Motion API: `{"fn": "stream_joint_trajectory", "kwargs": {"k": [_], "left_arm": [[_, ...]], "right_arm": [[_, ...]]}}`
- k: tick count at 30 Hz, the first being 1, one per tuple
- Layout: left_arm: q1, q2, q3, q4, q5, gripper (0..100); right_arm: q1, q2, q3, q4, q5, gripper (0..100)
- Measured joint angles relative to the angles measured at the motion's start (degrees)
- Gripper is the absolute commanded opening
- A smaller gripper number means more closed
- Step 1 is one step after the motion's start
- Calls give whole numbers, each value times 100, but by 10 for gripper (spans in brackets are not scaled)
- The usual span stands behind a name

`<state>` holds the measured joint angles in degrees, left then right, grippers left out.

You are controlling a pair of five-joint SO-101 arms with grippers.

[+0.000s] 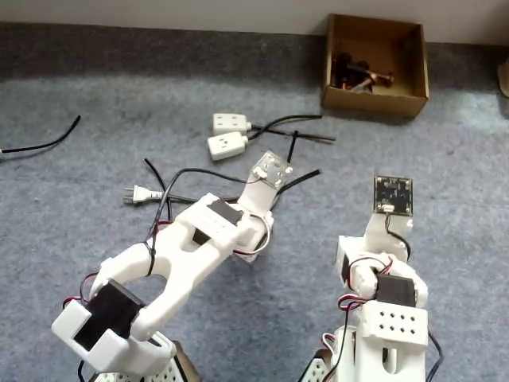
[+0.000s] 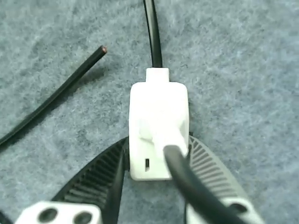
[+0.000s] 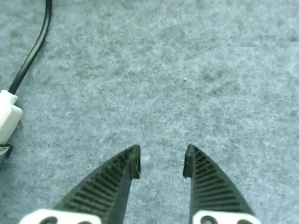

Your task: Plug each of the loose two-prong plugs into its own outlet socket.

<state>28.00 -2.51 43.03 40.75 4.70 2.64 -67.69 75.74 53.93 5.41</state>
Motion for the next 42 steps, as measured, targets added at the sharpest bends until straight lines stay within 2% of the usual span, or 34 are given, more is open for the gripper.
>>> {"fn": "stream_joint_trajectory", "kwargs": {"k": [12,22,34,38,42], "left_arm": [[-527,9,-88,18,-114,5],[-677,-9,-923,1011,-299,5],[-1407,-1873,-993,1916,-536,5],[-1925,-2259,-993,2031,-554,5],[-2901,-2365,-993,2031,-738,5]], "right_arm": [[0,0,0,0,0,155],[0,0,0,0,0,155],[0,0,0,0,0,154],[0,0,0,0,0,154],[0,0,0,0,0,154]]}}
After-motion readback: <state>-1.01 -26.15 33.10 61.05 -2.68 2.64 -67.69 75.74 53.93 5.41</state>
